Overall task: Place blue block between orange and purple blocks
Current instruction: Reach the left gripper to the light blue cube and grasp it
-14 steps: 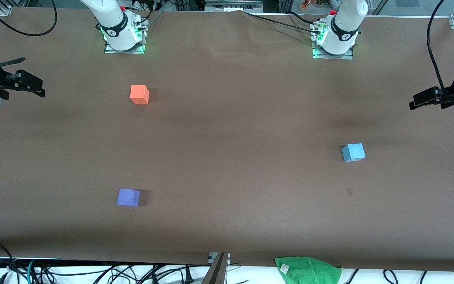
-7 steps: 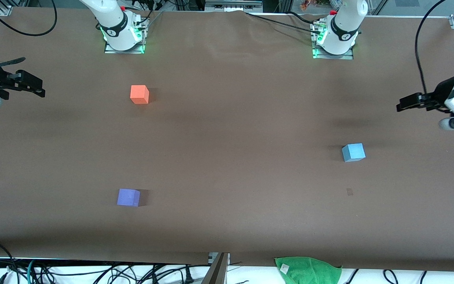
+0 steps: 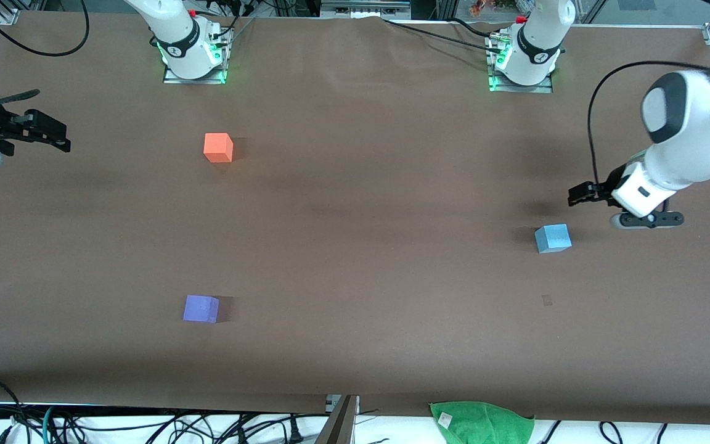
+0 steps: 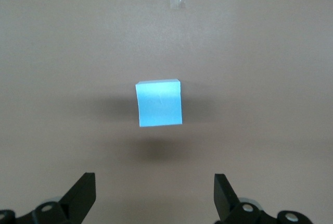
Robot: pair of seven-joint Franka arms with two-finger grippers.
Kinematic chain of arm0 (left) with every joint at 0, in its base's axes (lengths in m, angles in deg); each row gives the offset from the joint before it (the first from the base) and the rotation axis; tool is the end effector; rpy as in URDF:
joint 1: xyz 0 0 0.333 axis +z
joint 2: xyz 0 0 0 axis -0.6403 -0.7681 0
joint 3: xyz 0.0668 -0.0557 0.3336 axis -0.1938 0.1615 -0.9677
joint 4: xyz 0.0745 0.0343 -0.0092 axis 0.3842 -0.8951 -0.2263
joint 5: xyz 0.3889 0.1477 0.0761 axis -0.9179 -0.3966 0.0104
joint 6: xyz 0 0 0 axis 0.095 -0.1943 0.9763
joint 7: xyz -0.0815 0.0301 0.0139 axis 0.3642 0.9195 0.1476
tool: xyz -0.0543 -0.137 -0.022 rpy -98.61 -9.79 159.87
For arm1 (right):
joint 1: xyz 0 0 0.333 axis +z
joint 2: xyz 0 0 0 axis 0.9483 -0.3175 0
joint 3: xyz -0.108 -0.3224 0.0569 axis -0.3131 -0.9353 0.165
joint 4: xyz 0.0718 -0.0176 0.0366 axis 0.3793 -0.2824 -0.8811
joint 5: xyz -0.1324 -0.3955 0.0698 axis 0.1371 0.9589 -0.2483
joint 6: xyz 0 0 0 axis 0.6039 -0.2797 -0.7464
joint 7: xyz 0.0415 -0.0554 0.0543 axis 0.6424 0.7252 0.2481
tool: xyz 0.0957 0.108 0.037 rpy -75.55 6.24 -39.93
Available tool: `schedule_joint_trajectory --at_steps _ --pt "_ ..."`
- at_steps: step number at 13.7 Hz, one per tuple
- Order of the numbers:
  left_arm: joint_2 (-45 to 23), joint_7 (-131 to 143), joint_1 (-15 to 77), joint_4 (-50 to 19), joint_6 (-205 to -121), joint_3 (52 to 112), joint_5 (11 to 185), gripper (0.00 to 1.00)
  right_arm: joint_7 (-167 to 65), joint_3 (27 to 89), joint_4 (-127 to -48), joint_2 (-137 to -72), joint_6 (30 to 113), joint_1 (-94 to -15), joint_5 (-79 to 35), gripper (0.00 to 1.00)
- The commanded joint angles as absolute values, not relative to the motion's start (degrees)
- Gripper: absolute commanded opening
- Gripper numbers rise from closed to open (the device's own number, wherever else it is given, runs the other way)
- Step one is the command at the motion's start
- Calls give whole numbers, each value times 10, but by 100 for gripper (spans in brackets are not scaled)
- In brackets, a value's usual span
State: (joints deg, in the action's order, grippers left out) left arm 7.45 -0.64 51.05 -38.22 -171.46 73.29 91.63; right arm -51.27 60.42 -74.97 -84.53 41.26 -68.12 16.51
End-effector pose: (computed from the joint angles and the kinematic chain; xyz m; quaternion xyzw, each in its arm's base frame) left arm 0.5757 0.0150 0.3118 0.9988 0.0279 -0.0315 0.0262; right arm 0.5957 0.0023 0.5956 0.9977 0.0493 -0.0459 0.0126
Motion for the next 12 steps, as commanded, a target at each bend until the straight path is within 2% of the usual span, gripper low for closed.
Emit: schedule_joint_trajectory --at_steps 1,3,5,12 --pt "20 -3 512 -402 -1801 740 895 100 -513 605 -746 -842 413 -681 162 100" --pt "-26 27 512 -401 -1851 740 854 100 -513 605 -746 -842 412 -681 161 100" --pt "-52 65 512 -397 -1865 740 805 100 -513 605 -746 -842 412 -681 162 100" --pt "-103 94 510 -388 -1915 740 798 100 -513 605 -746 -842 412 -681 161 100"
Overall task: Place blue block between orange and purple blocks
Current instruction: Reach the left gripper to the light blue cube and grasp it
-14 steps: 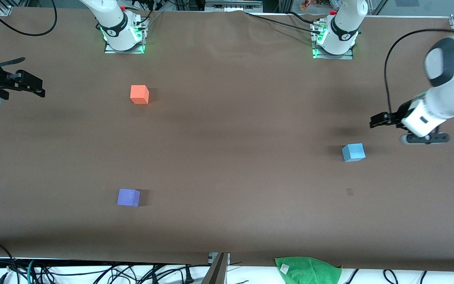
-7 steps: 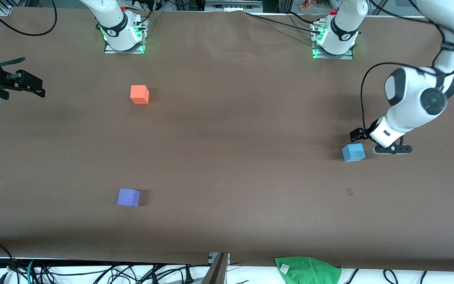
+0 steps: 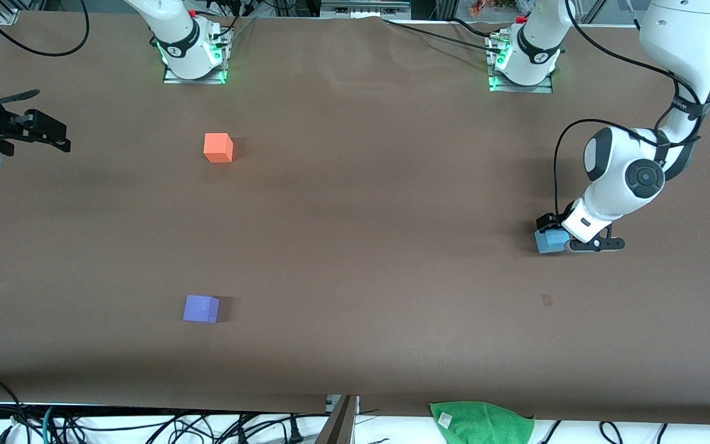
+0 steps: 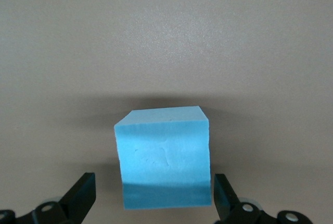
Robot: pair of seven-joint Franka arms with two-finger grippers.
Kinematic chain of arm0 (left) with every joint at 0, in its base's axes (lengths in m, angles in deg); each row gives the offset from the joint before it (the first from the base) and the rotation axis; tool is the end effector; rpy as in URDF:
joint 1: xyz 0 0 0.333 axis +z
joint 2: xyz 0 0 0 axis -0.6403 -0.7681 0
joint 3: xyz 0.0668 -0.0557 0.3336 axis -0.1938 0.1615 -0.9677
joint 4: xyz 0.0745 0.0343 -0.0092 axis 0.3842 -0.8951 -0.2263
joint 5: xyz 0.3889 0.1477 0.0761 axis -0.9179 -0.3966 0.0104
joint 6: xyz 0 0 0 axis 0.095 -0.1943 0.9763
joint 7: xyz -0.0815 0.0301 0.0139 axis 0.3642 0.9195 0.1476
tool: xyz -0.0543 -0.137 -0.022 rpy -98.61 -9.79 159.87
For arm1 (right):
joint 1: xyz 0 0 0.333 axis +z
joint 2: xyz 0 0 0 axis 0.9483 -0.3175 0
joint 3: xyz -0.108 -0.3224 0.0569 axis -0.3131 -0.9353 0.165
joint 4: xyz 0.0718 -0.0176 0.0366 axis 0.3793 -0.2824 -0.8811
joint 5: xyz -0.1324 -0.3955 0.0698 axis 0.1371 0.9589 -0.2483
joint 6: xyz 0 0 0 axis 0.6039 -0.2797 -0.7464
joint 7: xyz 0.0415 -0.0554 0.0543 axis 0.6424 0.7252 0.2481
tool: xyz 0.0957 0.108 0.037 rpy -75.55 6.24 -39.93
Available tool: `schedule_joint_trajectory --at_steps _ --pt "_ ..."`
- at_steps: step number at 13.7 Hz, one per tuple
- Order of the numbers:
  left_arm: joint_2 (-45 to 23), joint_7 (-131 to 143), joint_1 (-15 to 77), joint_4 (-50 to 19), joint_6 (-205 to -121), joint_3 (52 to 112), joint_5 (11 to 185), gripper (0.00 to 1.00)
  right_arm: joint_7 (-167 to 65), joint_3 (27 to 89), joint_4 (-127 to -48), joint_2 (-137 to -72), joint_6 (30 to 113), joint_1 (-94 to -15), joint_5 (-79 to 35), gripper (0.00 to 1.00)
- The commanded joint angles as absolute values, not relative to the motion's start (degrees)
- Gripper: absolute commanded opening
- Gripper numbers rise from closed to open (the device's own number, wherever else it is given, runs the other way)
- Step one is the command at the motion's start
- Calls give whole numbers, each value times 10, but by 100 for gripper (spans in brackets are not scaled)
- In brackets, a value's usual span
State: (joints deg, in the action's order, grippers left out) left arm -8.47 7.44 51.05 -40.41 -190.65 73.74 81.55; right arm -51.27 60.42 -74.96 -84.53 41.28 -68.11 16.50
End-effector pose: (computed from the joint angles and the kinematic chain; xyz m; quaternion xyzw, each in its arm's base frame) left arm 0.5854 0.0115 0.1628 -0.9993 -0.0317 0.0183 0.0054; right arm 0.5958 0.0024 0.5957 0.9977 0.0494 -0.0456 0.0125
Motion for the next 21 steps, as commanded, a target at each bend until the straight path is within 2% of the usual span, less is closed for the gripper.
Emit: schedule_joint_trajectory --at_steps 1,3,4,6,9,11,15,18,21 --pt "-109 96 510 -380 -1915 740 798 100 -513 605 -746 -842 413 -681 161 100" --pt "-114 99 497 -376 -1914 739 798 98 -513 605 -746 -842 412 -681 160 100" --pt "-114 101 495 -374 -1913 739 799 92 -513 605 -747 -843 412 -681 160 100" --pt "-124 100 495 -357 -1904 739 798 77 -512 605 -747 -843 412 -681 160 100" --pt "-125 101 489 -348 -1889 739 798 44 -512 605 -747 -843 413 -681 159 100" --pt "-122 116 483 -342 -1863 741 798 27 -512 604 -746 -846 413 -681 153 100" --pt "-92 261 415 -315 -1779 750 800 27 -513 605 -746 -846 415 -681 153 100" --pt "-91 421 388 -280 -1742 821 803 28 -514 605 -746 -846 415 -681 154 100" --pt "-100 554 340 -252 -1742 882 806 28 -516 604 -746 -846 415 -681 158 100"
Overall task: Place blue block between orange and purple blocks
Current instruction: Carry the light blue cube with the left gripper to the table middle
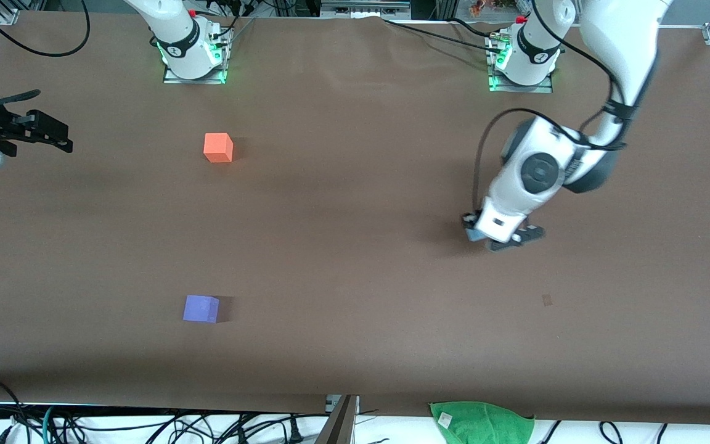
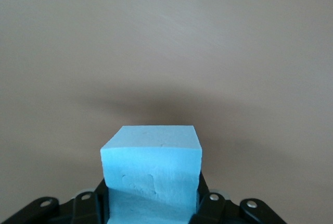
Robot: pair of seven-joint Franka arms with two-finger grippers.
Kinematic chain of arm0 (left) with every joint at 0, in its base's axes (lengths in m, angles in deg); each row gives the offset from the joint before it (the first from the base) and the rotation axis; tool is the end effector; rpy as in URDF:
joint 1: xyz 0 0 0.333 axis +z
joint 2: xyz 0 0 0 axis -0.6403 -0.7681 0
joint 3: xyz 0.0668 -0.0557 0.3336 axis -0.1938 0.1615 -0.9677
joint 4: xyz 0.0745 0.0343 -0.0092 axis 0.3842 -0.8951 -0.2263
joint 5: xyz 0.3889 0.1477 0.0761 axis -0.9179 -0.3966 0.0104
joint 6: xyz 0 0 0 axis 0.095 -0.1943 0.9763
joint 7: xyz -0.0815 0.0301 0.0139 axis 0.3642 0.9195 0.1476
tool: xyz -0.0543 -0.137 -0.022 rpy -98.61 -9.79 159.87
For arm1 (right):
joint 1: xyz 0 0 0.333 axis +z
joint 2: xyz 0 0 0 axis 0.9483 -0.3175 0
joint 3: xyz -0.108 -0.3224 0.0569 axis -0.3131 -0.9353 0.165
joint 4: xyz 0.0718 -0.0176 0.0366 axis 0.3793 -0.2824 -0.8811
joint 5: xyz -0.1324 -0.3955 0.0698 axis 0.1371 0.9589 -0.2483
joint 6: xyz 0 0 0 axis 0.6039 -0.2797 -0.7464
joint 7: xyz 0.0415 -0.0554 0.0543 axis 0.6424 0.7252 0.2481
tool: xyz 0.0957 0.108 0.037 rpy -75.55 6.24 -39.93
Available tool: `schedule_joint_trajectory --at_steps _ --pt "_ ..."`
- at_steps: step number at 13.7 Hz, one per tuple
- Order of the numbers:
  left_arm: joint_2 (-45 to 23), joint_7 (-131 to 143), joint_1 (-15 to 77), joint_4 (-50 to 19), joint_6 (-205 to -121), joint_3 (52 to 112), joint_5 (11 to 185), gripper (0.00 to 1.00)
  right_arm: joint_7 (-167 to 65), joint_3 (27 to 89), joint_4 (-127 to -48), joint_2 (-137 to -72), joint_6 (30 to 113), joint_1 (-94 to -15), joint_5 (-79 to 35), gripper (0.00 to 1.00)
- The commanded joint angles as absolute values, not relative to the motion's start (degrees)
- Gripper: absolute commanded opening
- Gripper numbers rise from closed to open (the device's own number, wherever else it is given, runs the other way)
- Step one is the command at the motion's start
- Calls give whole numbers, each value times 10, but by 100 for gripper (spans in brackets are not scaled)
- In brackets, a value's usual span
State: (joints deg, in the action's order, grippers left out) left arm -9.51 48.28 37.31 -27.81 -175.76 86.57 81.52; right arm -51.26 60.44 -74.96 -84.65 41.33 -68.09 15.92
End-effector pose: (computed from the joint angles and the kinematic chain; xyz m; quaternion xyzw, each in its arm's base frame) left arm 0.5834 -0.2617 0.2349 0.9840 0.1726 -0.0439 0.0030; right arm 0.5965 0.0045 0.5945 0.9977 0.0498 -0.0460 0.0075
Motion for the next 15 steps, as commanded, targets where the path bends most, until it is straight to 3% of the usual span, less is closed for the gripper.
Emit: schedule_joint_trajectory --at_steps 1,7,11,13,14,15 --pt "-111 595 304 -229 -1743 883 808 28 -517 604 -746 -846 415 -681 159 100" --pt "-290 753 96 6 -1743 873 803 30 -519 604 -746 -846 421 -683 159 100" --pt "-335 754 6 40 -1745 795 803 36 -519 601 -747 -846 418 -686 157 100" --pt "-350 752 -6 44 -1745 780 803 47 -518 600 -747 -846 421 -688 156 100" --pt "-351 752 -6 43 -1744 780 802 64 -518 600 -747 -850 423 -689 155 100" --pt "-350 752 -5 43 -1739 779 802 94 -518 600 -747 -850 429 -689 154 100"
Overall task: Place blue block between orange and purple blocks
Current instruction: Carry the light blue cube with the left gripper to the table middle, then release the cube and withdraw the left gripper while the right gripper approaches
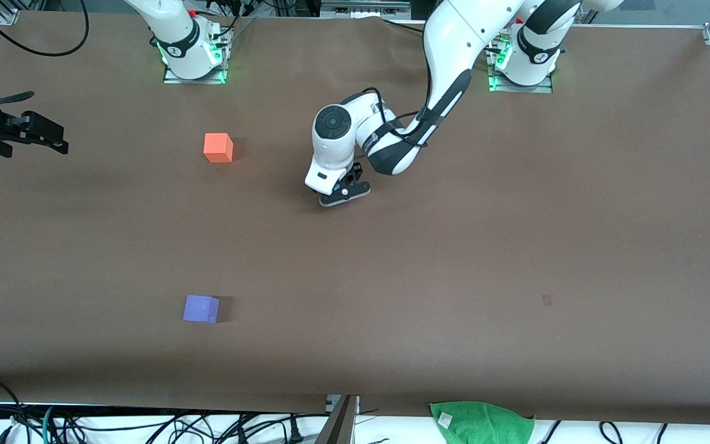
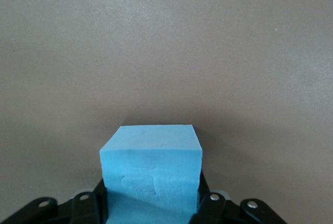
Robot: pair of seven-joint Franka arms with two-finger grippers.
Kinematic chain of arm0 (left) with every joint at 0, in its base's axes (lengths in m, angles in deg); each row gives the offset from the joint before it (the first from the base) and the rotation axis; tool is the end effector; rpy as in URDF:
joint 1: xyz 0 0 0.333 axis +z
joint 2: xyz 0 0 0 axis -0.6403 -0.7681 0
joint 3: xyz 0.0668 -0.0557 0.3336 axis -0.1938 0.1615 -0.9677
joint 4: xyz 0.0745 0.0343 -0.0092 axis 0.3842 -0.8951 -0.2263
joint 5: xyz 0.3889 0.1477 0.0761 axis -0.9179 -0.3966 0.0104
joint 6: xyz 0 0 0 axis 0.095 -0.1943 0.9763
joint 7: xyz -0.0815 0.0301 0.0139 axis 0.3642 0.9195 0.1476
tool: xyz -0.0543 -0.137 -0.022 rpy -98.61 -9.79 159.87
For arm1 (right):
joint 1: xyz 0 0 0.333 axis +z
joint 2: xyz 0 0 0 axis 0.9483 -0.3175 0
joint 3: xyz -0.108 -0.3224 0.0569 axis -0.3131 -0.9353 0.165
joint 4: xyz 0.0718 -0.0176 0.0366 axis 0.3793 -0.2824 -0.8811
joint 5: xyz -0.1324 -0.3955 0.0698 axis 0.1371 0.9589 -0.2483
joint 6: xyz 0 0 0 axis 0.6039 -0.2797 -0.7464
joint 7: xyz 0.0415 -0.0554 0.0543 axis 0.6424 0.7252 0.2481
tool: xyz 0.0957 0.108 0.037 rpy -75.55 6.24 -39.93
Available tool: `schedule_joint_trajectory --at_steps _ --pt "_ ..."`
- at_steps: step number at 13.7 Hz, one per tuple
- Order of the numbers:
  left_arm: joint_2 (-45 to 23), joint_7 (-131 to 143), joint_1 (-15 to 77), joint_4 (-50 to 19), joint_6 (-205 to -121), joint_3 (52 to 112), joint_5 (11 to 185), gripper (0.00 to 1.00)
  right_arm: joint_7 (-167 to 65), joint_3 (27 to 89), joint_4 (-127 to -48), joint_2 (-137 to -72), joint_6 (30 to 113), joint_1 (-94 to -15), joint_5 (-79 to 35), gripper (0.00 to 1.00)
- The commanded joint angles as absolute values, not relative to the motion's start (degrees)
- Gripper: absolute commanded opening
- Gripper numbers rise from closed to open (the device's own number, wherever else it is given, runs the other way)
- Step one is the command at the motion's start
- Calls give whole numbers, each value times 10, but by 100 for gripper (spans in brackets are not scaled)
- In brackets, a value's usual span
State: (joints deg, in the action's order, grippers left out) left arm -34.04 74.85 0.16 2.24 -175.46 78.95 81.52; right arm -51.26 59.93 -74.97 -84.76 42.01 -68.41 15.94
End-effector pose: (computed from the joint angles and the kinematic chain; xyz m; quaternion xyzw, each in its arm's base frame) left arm 0.4779 -0.6070 0.1582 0.9826 0.1802 -0.0377 0.0266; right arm 0.5988 -0.0040 0.5942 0.9982 0.0427 -0.0412 0.0079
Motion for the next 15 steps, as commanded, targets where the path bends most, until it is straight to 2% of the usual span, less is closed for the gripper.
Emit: schedule_joint_trajectory --at_steps 1,4,8,12,15 --pt "-343 751 -3 45 -1717 779 800 100 -517 600 -747 -851 430 -690 153 100" --pt "-308 711 34 86 -1605 782 805 100 -515 600 -746 -854 437 -693 138 100" --pt "-213 648 129 71 -1534 787 827 100 -511 600 -746 -862 452 -694 133 100" --pt "-145 517 262 18 -1496 786 827 100 -513 606 -747 -889 484 -656 144 100" --pt "-69 394 357 -60 -1503 787 827 100 -519 606 -747 -932 488 -641 138 100"
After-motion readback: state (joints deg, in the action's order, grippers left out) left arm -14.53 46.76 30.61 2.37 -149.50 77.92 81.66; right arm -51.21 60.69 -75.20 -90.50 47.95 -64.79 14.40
